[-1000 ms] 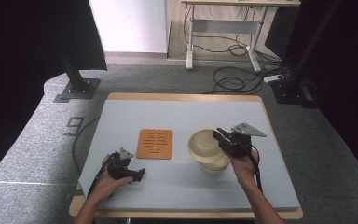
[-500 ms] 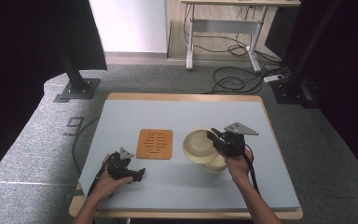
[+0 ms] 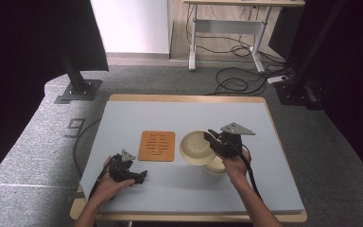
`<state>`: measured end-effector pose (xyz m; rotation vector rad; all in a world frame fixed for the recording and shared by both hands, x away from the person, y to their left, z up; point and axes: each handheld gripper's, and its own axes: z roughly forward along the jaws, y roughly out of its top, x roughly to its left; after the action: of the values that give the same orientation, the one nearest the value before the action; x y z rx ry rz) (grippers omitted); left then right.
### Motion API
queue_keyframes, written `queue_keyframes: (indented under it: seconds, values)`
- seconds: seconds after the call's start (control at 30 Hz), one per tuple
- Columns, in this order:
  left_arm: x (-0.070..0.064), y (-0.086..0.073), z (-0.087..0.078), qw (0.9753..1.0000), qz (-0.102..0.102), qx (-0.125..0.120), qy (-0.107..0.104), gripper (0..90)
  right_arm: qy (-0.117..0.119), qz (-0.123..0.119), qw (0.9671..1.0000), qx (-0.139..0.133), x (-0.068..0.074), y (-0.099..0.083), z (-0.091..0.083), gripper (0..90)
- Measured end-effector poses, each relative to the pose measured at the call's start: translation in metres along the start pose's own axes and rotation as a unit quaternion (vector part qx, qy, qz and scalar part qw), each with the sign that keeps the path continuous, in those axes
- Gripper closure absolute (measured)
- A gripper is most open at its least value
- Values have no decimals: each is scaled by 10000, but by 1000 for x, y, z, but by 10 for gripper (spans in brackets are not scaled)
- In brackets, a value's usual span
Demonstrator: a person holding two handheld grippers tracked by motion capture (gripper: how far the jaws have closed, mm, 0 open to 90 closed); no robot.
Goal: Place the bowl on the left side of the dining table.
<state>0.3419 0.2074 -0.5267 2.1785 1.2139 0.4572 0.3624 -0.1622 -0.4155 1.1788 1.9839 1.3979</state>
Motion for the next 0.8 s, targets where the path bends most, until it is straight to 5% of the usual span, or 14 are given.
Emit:
queue_keyframes:
  seconds: [0.8]
  values:
    - [0, 0, 0, 10000, 5, -3, 8, 0, 105, -111, 9997, 211, 23, 5, 27, 753]
